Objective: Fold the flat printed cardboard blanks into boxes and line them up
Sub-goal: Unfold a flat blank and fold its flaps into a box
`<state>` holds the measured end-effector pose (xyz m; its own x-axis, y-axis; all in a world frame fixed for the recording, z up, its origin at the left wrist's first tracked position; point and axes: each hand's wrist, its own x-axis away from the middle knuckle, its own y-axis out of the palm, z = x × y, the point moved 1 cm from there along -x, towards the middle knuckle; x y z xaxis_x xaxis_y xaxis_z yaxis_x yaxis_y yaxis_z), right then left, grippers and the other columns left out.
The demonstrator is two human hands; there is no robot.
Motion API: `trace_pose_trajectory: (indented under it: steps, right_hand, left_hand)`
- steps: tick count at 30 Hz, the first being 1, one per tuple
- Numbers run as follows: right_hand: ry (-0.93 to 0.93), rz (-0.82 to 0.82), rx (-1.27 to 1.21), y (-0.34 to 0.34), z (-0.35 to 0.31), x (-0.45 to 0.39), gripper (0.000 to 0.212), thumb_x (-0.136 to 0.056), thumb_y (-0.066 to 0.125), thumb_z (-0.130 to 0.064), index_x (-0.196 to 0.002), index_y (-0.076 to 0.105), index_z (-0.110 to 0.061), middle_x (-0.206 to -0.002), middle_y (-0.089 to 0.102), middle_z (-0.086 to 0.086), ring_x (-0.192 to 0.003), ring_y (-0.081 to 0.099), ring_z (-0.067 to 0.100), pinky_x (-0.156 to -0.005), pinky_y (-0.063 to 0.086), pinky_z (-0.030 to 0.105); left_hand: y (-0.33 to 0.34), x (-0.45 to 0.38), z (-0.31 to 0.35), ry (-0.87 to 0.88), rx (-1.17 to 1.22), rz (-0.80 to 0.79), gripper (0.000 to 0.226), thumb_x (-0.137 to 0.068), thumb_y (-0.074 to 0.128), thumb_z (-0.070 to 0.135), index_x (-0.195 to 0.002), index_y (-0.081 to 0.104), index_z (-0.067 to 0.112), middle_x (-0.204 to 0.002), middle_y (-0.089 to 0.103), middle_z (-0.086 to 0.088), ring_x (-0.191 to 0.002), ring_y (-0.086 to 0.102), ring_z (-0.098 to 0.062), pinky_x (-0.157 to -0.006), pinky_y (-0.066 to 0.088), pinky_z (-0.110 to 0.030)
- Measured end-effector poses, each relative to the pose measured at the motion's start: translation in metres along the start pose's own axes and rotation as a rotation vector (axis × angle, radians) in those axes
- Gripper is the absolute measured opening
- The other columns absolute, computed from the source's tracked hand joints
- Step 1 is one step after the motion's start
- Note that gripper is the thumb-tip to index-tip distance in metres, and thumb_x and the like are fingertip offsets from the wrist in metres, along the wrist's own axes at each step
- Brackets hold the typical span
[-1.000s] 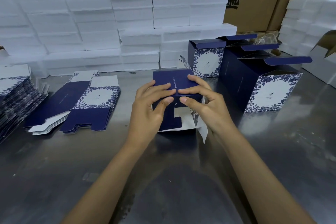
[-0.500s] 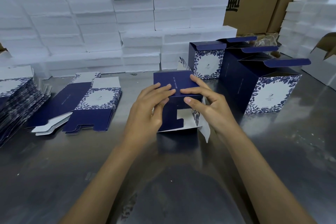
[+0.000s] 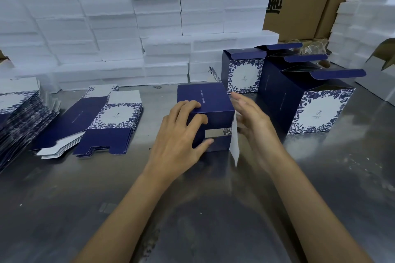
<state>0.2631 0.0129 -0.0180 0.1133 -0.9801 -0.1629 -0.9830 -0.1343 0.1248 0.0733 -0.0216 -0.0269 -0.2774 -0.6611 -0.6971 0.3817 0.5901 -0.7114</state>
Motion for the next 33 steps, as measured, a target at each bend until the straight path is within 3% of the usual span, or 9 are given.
trace_pose_trajectory:
  steps: [3, 6, 8, 10, 13, 18, 25, 30, 33]
  right_hand:
    - [0.075, -0.035, 0.010, -0.005, 0.005, -0.004, 0.055, -0.095, 0.041, 0.003, -0.139, 0.056, -0.026, -0.137, 0.064, -0.003, -0.127, 0.061, 0.021, -0.103, 0.047, 0.042]
    - [0.139, -0.228, 0.108, -0.005, 0.011, 0.003, 0.076, -0.083, 0.045, 0.021, -0.145, 0.049, -0.024, -0.137, 0.063, 0.000, -0.121, 0.062, 0.014, -0.098, 0.051, 0.031]
    - [0.124, -0.319, 0.173, -0.004, 0.015, 0.005, 0.076, -0.082, 0.060, 0.016, -0.145, 0.047, -0.025, -0.135, 0.065, -0.004, -0.120, 0.062, 0.010, -0.097, 0.052, 0.026]
    - [0.126, -0.309, 0.182, -0.004, 0.017, 0.003, 0.077, -0.083, 0.077, 0.000, -0.146, 0.044, -0.029, -0.136, 0.064, -0.010, -0.122, 0.062, 0.008, -0.100, 0.051, 0.028]
    - [0.109, -0.199, 0.205, 0.004, 0.022, 0.002, 0.076, -0.081, 0.085, -0.019, -0.144, 0.045, -0.034, -0.134, 0.063, -0.014, -0.117, 0.063, 0.002, -0.093, 0.054, 0.023]
    - [-0.024, 0.048, 0.304, 0.018, 0.034, 0.002, 0.055, -0.088, 0.078, -0.023, -0.137, 0.053, -0.027, -0.110, 0.069, -0.018, -0.094, 0.065, -0.012, -0.074, 0.052, 0.009]
    - [-0.087, 0.226, 0.521, 0.019, 0.033, 0.005, 0.039, -0.092, 0.071, -0.040, -0.128, 0.061, -0.028, -0.101, 0.069, -0.020, -0.086, 0.064, -0.010, -0.066, 0.048, 0.004]
    - [-0.100, 0.256, 0.574, 0.018, 0.034, 0.006, 0.041, -0.091, 0.070, -0.045, -0.128, 0.062, -0.028, -0.103, 0.071, -0.018, -0.094, 0.064, 0.001, -0.068, 0.045, 0.005]
    - [-0.114, 0.296, 0.639, 0.020, 0.035, 0.006, 0.042, -0.092, 0.068, -0.049, -0.128, 0.062, -0.028, -0.106, 0.072, -0.014, -0.098, 0.066, 0.009, -0.076, 0.052, 0.023]
  left_hand:
    - [0.005, 0.000, -0.004, -0.003, -0.014, 0.038, 0.029, -0.084, 0.077, 0.026, -0.104, 0.061, 0.012, -0.134, 0.051, -0.008, -0.131, 0.045, -0.031, -0.097, 0.047, -0.049]
    - [0.010, 0.000, -0.006, 0.005, 0.016, 0.072, 0.037, -0.082, 0.079, 0.023, -0.109, 0.055, 0.014, -0.135, 0.049, -0.007, -0.131, 0.044, -0.030, -0.099, 0.046, -0.048]
    - [0.012, 0.001, -0.008, -0.032, 0.146, 0.109, 0.055, -0.079, 0.081, 0.021, -0.122, 0.047, 0.017, -0.140, 0.043, -0.005, -0.133, 0.042, -0.023, -0.103, 0.046, -0.043]
    - [0.012, 0.002, -0.011, -0.146, 0.319, 0.155, 0.078, -0.075, 0.085, 0.020, -0.139, 0.039, 0.023, -0.150, 0.031, -0.004, -0.139, 0.034, -0.007, -0.106, 0.043, -0.024]
    - [0.014, 0.004, -0.014, -0.322, 0.483, 0.141, 0.098, -0.073, 0.088, 0.027, -0.150, 0.028, 0.034, -0.157, 0.022, 0.000, -0.132, 0.035, 0.012, -0.092, 0.043, -0.004]
    - [0.019, 0.011, -0.023, -0.515, 0.717, -0.052, 0.109, -0.074, 0.087, 0.013, -0.146, 0.017, 0.058, -0.135, 0.053, 0.012, -0.107, 0.062, 0.001, -0.082, 0.061, -0.031]
    - [0.021, 0.011, -0.016, -0.520, 0.706, -0.105, 0.116, -0.074, 0.084, 0.008, -0.138, 0.010, 0.070, -0.138, 0.048, 0.011, -0.115, 0.059, -0.009, -0.078, 0.057, -0.019]
    - [0.022, 0.012, -0.014, -0.523, 0.689, -0.103, 0.114, -0.075, 0.084, 0.009, -0.143, 0.010, 0.063, -0.132, 0.049, 0.015, -0.113, 0.057, -0.004, -0.072, 0.049, -0.007]
    - [0.022, 0.012, -0.014, -0.528, 0.689, -0.114, 0.113, -0.075, 0.083, 0.009, -0.147, 0.011, 0.057, -0.132, 0.049, 0.014, -0.113, 0.056, 0.000, -0.073, 0.049, -0.007]
